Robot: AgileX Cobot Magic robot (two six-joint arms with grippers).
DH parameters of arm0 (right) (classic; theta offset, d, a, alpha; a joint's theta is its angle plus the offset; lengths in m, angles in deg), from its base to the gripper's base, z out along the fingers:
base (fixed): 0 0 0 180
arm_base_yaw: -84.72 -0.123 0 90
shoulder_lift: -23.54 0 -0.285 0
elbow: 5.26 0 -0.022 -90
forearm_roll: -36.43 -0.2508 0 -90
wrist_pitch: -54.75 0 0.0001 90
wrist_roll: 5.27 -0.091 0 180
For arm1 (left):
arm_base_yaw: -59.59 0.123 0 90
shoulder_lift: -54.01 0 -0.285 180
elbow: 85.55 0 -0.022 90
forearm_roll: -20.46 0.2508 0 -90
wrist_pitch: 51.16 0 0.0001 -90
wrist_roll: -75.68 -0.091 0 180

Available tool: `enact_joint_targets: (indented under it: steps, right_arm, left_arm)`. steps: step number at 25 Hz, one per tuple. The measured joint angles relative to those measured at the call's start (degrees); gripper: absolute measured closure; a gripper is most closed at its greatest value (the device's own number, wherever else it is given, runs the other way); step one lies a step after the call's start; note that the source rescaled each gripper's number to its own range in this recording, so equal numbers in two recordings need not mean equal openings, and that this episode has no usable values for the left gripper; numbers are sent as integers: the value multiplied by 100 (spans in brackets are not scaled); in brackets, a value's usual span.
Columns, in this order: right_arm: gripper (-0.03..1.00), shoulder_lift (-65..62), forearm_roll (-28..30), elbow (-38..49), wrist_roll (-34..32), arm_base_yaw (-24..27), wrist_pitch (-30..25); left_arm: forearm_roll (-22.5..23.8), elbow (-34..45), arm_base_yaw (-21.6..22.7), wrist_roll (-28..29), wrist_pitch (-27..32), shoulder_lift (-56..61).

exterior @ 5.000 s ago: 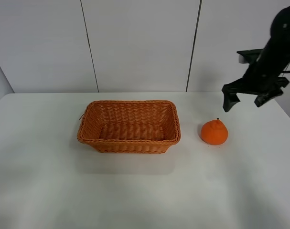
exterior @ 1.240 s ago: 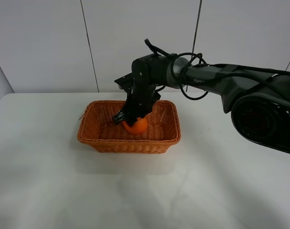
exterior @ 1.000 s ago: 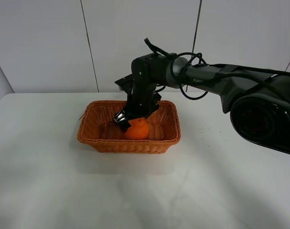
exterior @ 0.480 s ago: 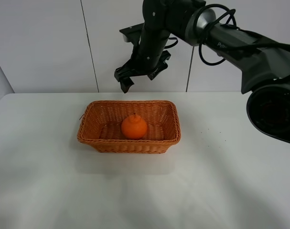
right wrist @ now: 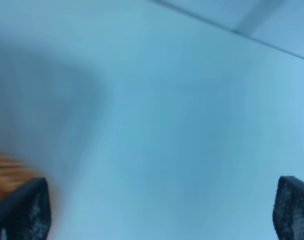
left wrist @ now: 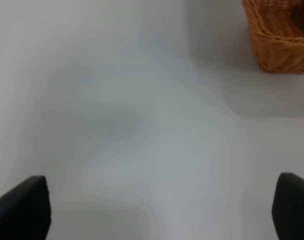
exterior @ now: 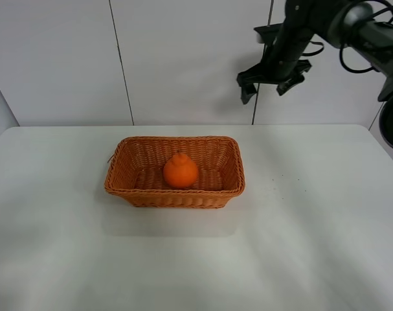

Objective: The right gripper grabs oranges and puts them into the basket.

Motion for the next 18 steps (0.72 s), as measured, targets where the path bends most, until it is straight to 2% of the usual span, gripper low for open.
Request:
enact_joint_targets:
  steps: [5, 8, 12, 18]
  right_arm:
    - [-1, 0, 20, 0, 0, 779, 0]
    - [-1, 0, 20, 0, 0, 1061, 0]
    - [-1, -3, -47, 43, 0, 1189, 0]
    - [-1, -348, -221, 715, 0, 1183, 0]
  left_arm:
    - [0, 0, 0, 0, 0, 0]
    - [0, 0, 0, 0, 0, 0]
    - [0, 0, 0, 0, 0, 0]
    - [0, 0, 0, 0, 0, 0]
